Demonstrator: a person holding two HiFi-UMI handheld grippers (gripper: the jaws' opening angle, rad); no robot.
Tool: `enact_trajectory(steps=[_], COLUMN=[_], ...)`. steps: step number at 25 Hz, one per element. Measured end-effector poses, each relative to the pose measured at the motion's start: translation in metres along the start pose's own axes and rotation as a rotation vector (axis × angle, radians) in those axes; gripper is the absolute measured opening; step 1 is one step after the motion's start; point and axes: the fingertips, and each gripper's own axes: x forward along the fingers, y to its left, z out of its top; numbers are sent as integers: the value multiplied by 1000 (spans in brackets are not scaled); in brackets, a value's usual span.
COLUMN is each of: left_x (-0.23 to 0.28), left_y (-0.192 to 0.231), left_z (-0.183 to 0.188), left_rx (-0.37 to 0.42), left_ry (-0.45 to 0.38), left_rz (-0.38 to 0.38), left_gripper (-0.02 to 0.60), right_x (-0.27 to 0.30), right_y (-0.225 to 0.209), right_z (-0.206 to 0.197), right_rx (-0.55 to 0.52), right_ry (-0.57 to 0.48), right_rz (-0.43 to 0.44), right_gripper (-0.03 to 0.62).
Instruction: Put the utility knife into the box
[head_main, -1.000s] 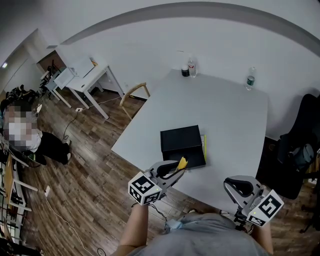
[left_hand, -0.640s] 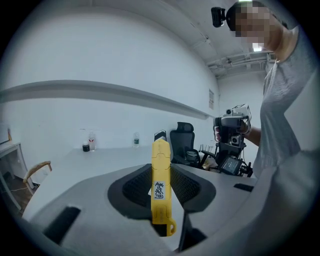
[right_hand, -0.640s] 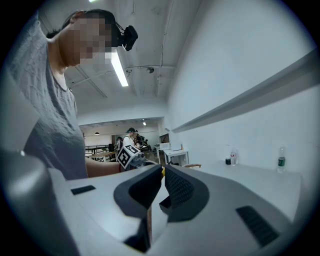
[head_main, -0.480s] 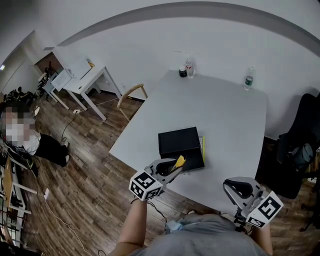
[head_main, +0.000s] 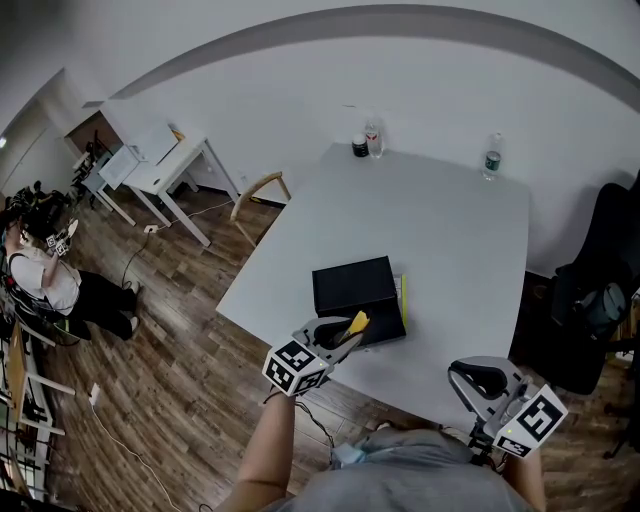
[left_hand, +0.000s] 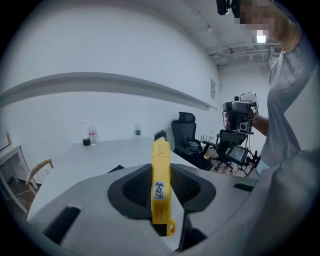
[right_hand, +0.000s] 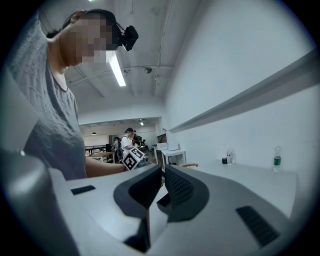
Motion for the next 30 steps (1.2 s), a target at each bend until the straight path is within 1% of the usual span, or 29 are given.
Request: enact_trajectory(steps=[11,15,30], left_x=[14,20,45], left_y=[13,18,23], left_z=[-16,-23,-45], left_rx=[4,20,50], left_ry=[69,111,217], left_rz=[-11,-18,-61], left_gripper=[124,124,124], right_x=[-4,-6,-14], right_y=[-2,-2,-3], right_z=[-2,-3,-7], right_rx=[5,9,22], right_ry=[1,2,10], right_rz=[-10,-16,-44], right_gripper=[34,34,34])
